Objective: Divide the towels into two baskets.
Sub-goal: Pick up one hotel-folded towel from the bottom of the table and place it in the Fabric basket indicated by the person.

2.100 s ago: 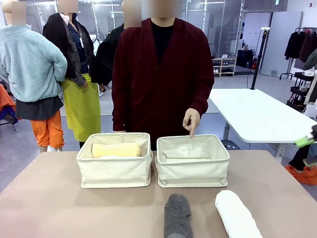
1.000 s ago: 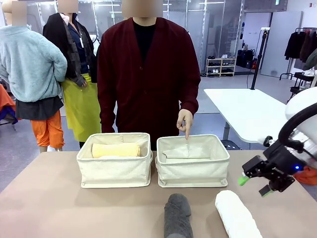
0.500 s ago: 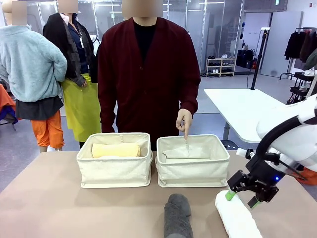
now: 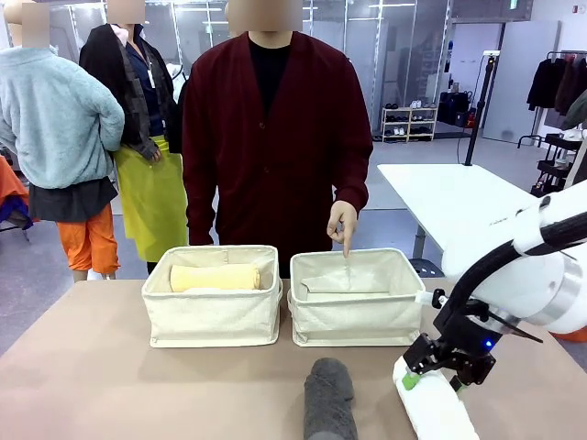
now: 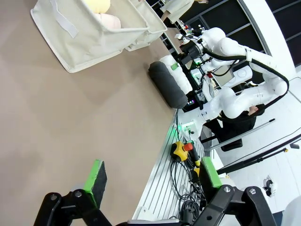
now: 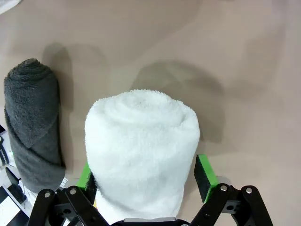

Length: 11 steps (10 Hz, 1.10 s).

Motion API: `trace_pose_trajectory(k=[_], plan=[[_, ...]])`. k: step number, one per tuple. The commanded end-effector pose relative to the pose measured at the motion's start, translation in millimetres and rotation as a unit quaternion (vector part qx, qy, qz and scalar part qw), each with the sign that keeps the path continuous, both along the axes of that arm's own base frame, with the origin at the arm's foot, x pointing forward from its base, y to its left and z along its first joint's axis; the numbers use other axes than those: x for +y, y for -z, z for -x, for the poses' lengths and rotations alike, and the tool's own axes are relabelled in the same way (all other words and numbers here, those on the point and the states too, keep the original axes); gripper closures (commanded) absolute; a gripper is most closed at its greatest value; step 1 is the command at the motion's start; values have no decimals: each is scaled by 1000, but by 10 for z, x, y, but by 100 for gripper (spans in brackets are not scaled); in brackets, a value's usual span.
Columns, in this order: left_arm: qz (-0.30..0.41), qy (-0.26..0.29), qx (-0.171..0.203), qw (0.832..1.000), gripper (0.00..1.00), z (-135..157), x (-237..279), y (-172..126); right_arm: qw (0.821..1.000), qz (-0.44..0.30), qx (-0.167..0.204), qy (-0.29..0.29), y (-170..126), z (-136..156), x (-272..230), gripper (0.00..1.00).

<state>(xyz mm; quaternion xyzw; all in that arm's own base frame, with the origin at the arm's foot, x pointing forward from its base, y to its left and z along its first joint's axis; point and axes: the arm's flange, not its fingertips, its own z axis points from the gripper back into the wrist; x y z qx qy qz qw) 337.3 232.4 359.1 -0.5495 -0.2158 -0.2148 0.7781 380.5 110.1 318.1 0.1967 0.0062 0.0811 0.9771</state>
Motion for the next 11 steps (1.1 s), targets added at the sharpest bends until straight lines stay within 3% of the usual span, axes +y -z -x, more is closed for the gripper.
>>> trace_pose_trajectory(k=[1,2,3,4,5,7,8,11], plan=[[-6,4,-2,1000,0,46,18,-30,1000,21,-7,8,184,597,1,60],[-6,4,-2,1000,0,46,18,-30,1000,24,-9,6,185,607,17,59],[-6,4,-2,1000,0,46,18,-30,1000,28,-12,1,167,627,31,100],[-6,4,-2,1000,0,46,18,-30,999,29,-12,-2,148,640,42,64],[-6,4,-2,1000,0,46,18,-30,999,30,-12,-6,113,654,52,100],[-6,4,-2,1000,0,46,18,-30,999,37,-22,-19,-90,651,66,100],[-6,4,-2,1000,0,46,18,-30,997,47,-31,-47,-320,642,93,63],[-6,4,-2,1000,0,46,18,-30,977,67,-71,-191,-947,553,293,63]])
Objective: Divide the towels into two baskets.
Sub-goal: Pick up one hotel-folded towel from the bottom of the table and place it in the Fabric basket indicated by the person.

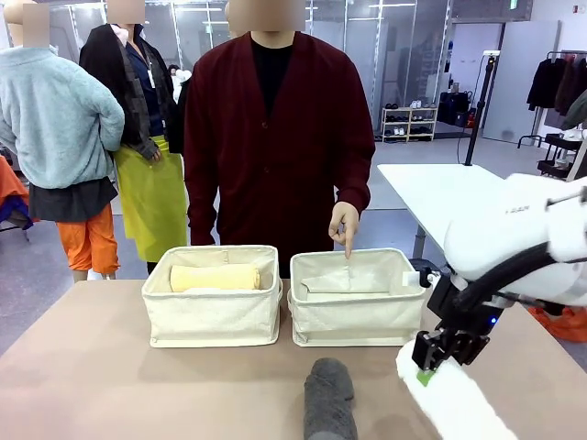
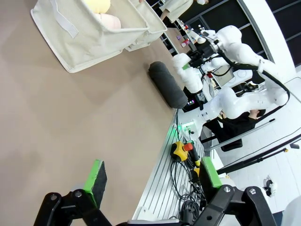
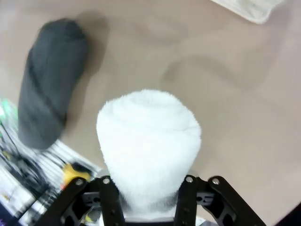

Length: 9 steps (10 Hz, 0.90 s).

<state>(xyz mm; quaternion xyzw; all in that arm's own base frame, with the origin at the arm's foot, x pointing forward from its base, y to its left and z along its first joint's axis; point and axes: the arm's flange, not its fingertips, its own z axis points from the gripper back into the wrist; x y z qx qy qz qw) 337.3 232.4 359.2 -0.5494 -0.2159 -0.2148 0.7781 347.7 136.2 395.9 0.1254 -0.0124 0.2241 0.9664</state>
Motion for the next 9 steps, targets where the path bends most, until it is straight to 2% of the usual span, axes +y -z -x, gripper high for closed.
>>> trace_pose_trajectory(k=[1,2,3,4,5,6,7,8,9], plan=[[-6,4,-1,1000,0,46,18,-29,993,8,-30,-118,-352,195,150,63],[-6,4,-1,1000,0,46,18,-29,981,19,-38,-187,-472,192,257,63],[-6,4,-1,1000,0,46,18,-29,960,37,-51,-271,-586,212,410,63],[-6,4,-1,1000,0,46,18,-29,937,46,-48,-344,-641,264,530,63],[-6,4,-1,1000,0,46,18,-29,909,68,-64,-406,-642,323,591,63],[-6,4,-1,1000,0,46,18,-29,896,82,-74,-429,-624,373,604,63],[-6,4,-1,1000,0,46,18,-29,899,63,-110,-420,-612,411,557,63],[-6,4,-1,1000,0,46,18,-29,914,67,-56,-396,-654,408,688,63],[-6,4,-1,1000,0,46,18,-29,914,67,-56,-396,-654,408,688,63]])
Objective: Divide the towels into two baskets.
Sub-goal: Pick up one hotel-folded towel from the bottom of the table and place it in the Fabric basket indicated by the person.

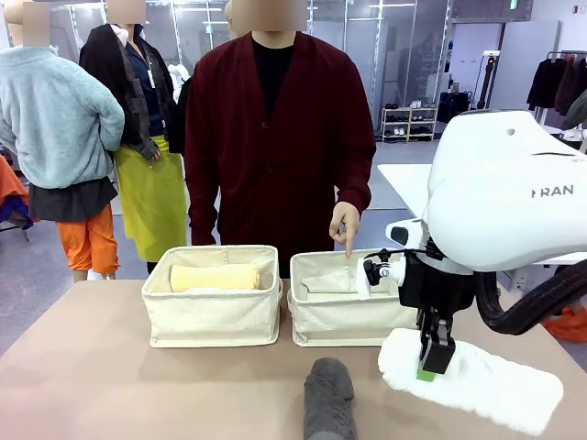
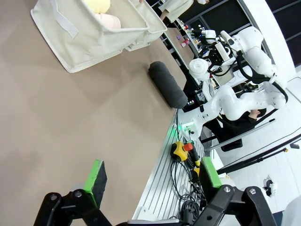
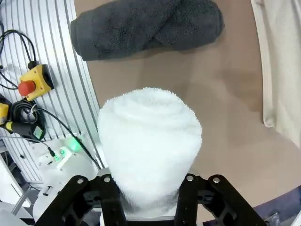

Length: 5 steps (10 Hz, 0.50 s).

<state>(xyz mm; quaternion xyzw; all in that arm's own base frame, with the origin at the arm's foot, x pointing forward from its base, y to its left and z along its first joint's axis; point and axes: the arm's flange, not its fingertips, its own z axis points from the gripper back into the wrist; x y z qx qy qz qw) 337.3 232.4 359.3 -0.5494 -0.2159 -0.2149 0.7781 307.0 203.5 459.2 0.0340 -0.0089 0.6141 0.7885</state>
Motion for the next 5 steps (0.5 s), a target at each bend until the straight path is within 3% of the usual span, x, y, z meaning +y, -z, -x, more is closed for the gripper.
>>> trace_pose_trajectory(k=[1,3,5], plan=[[-6,4,-1,1000,0,46,18,-29,1000,-2,12,23,-21,1,15,63],[-6,4,-1,1000,0,46,18,-29,1000,0,4,5,7,-1,-11,62],[-6,4,-1,1000,0,46,18,-29,996,23,-68,-55,-301,-170,261,62]])
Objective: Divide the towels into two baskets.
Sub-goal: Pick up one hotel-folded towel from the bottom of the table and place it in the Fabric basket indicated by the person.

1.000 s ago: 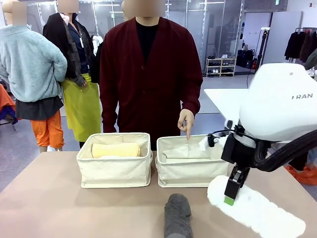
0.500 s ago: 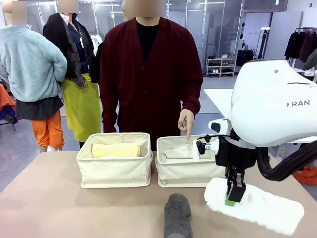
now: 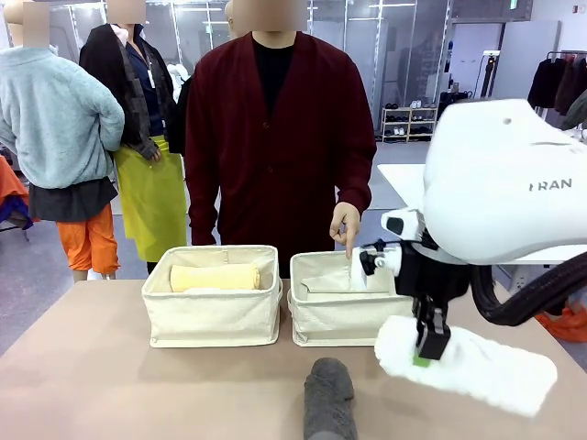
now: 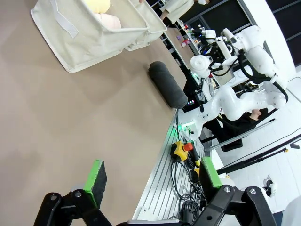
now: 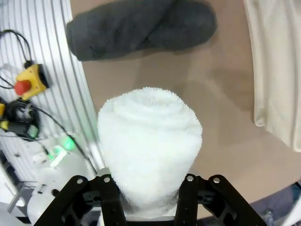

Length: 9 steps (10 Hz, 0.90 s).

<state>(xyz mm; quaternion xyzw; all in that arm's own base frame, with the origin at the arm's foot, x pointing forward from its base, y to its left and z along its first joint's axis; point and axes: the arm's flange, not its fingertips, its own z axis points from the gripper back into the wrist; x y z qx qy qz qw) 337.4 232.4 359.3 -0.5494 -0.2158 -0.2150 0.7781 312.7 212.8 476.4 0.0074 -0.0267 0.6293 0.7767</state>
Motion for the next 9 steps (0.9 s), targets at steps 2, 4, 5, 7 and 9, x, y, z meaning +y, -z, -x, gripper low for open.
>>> trace_pose_trajectory(k=[2,4,5,7,9], plan=[[-6,4,-1,1000,0,46,18,-28,991,79,-60,-94,-302,-387,523,62],[-6,4,-1,1000,0,46,18,-28,981,115,-85,-130,-352,-826,835,62],[-6,4,-1,1000,0,46,18,-28,975,125,-108,-149,-320,-1083,943,62],[-6,4,-1,1000,0,46,18,-28,970,121,-138,-159,-198,-1607,1055,62],[-6,4,-1,1000,0,46,18,-28,968,125,-143,-167,-49,-1980,1123,62]])
